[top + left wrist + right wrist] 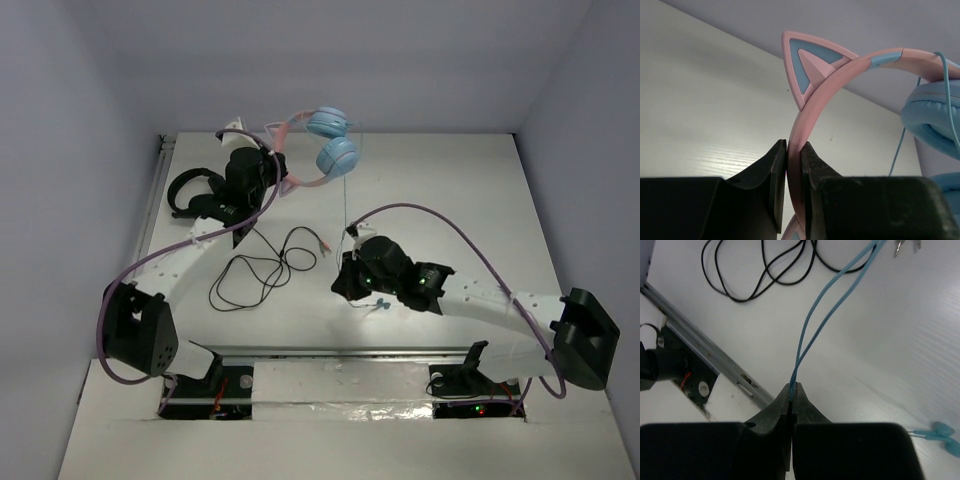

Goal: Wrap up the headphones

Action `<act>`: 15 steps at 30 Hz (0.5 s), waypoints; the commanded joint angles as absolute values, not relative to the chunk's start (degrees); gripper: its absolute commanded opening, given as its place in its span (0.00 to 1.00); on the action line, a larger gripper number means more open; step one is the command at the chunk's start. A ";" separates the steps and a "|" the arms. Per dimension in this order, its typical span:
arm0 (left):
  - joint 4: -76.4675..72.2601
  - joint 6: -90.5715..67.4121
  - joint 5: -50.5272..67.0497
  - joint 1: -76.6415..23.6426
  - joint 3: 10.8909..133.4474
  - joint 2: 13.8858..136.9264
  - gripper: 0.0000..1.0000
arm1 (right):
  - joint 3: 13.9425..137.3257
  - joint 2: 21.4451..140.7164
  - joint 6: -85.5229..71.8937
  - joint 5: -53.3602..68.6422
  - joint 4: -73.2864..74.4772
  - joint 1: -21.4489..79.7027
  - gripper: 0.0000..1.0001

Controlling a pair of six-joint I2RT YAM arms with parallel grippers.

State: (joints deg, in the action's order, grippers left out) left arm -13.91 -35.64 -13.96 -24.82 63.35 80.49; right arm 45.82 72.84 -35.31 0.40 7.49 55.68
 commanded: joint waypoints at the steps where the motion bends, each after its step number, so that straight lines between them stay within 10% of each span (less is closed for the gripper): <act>1: -19.51 -35.07 -19.06 -25.22 63.55 80.07 0.00 | 52.19 72.07 -33.58 -3.42 15.61 60.10 0.00; 15: -25.75 -31.64 -20.31 -35.24 50.01 82.44 0.00 | 73.20 70.93 -22.86 -10.37 41.38 63.37 0.00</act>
